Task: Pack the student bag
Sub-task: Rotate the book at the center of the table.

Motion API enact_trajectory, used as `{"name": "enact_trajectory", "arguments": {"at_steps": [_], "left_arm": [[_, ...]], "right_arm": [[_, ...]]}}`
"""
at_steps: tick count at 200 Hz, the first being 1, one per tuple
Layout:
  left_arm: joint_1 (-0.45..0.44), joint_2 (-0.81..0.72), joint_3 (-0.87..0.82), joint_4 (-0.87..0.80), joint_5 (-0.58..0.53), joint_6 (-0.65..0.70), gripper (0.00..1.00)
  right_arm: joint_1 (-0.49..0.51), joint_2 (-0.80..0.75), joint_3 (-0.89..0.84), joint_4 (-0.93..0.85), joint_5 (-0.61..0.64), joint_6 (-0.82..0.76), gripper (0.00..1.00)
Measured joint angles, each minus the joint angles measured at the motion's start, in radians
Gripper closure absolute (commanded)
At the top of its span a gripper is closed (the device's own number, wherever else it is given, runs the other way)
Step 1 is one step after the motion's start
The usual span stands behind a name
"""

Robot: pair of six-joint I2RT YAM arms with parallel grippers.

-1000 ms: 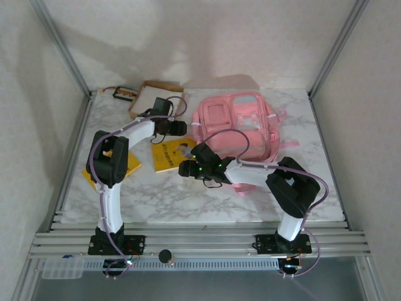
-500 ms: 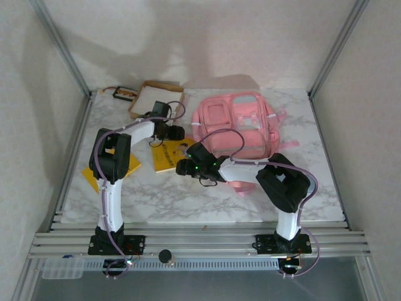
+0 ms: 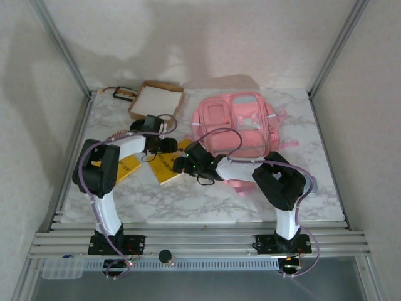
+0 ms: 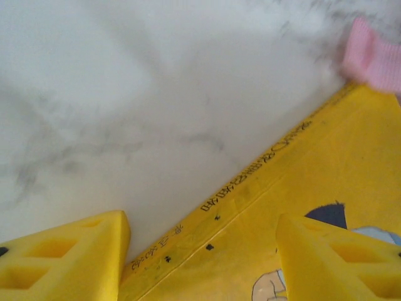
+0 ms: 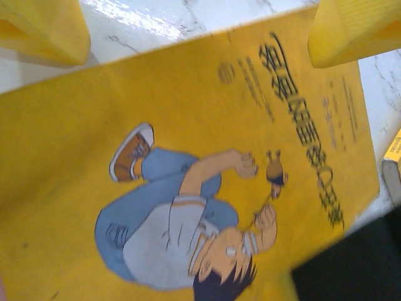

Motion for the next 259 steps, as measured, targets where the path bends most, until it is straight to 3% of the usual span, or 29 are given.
{"name": "enact_trajectory", "arguments": {"at_steps": [99,174,229,259], "left_arm": [[-0.108,-0.417,-0.448,0.054,-0.086,-0.29,0.33],[-0.11,-0.528,-0.486,0.021,-0.142,-0.359,0.31],[-0.124,-0.562,-0.565,0.025,-0.097,-0.38,0.31],[-0.192,-0.614,-0.603,0.047,-0.049,-0.439,0.31]], "right_arm": [[-0.039,0.016,0.028,0.008,-0.079,-0.108,0.01],[-0.028,-0.026,0.007,-0.028,-0.14,-0.145,0.02],[0.013,-0.135,-0.103,-0.012,-0.158,-0.104,0.03],[0.013,-0.156,-0.144,-0.012,-0.162,-0.105,0.03]]}}
